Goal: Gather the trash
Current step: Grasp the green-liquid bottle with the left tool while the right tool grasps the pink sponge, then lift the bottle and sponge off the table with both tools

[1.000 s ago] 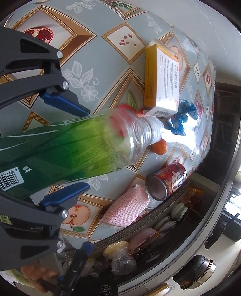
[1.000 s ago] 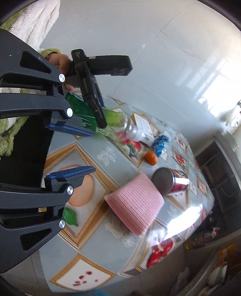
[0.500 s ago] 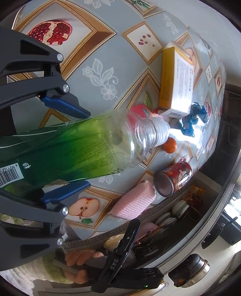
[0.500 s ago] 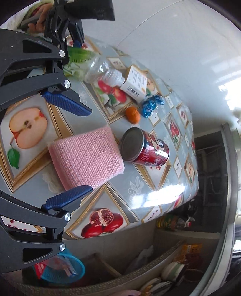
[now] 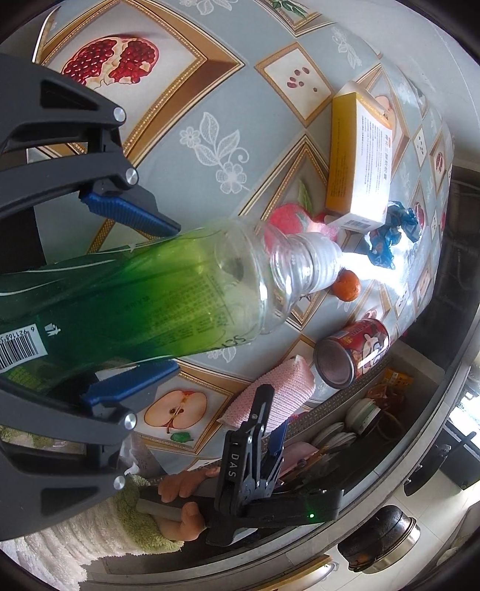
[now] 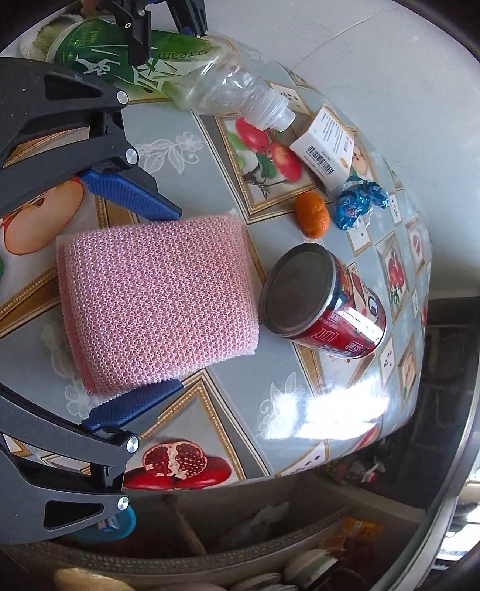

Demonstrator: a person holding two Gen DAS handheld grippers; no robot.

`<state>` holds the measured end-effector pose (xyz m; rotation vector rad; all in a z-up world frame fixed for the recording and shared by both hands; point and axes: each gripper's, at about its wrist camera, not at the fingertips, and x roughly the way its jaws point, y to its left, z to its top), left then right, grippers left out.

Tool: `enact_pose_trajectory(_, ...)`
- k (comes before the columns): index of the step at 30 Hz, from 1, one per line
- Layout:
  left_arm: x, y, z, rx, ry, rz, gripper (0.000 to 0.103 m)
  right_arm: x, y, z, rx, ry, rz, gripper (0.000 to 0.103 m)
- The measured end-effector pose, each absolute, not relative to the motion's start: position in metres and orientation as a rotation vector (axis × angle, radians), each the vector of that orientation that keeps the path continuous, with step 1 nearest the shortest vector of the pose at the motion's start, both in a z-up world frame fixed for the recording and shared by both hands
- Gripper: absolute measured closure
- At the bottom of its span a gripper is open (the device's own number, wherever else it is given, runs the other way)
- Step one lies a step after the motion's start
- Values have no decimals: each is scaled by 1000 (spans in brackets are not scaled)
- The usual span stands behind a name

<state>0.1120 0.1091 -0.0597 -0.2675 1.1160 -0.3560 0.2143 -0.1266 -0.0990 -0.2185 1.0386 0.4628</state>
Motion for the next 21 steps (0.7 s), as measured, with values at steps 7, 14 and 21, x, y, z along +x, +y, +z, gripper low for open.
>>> enact_pose_trajectory(7,112,110,-61,-275,1112,-359,36,185,-138,-98,-175,1045,426,25)
enact_pose_trajectory(14,110,111,-58,-281,1095,-370,36,153,-154,-96,-95,1041,386,27)
enact_pose_trajectory(21,108,111,-55,-287,1078,-381,37,140,-163,-95,-28,1043,367,27)
